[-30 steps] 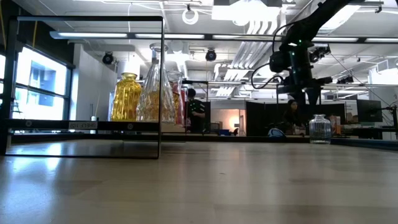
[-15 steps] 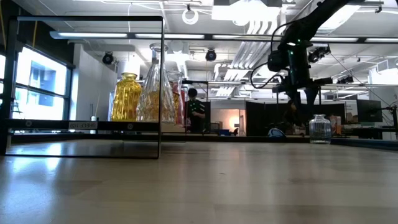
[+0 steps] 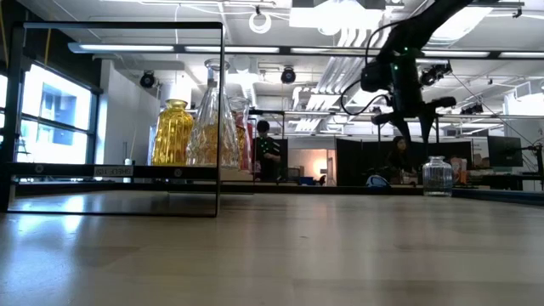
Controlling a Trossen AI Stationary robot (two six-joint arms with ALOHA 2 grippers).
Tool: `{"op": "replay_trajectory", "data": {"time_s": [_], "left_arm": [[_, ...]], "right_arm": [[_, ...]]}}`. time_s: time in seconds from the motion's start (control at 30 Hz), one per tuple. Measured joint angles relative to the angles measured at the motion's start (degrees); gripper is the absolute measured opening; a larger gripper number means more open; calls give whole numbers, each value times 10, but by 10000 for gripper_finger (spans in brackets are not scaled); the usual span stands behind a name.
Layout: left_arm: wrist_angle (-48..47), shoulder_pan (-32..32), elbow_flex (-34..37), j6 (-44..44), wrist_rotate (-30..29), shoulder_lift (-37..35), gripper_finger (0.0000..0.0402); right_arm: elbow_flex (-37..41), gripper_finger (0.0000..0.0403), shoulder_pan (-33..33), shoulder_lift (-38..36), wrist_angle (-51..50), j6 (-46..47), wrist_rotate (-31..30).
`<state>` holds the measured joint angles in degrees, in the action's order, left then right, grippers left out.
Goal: Sort vases onto shelf
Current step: Put the transparent vase on the shelf aligned with the other transparent vase
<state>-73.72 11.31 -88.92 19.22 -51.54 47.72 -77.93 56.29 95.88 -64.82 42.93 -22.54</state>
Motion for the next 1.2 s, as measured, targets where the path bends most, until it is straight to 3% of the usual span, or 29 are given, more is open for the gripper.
{"op": "replay_trajectory", "data": {"time_s": [0.63,1.2], "left_arm": [[-31,0,0,6,26,0,90],[-31,0,0,14,35,0,90]], "right_arm": [[0,144,-9,13,-24,124,-42],[0,144,-8,63,-19,175,-54]]}}
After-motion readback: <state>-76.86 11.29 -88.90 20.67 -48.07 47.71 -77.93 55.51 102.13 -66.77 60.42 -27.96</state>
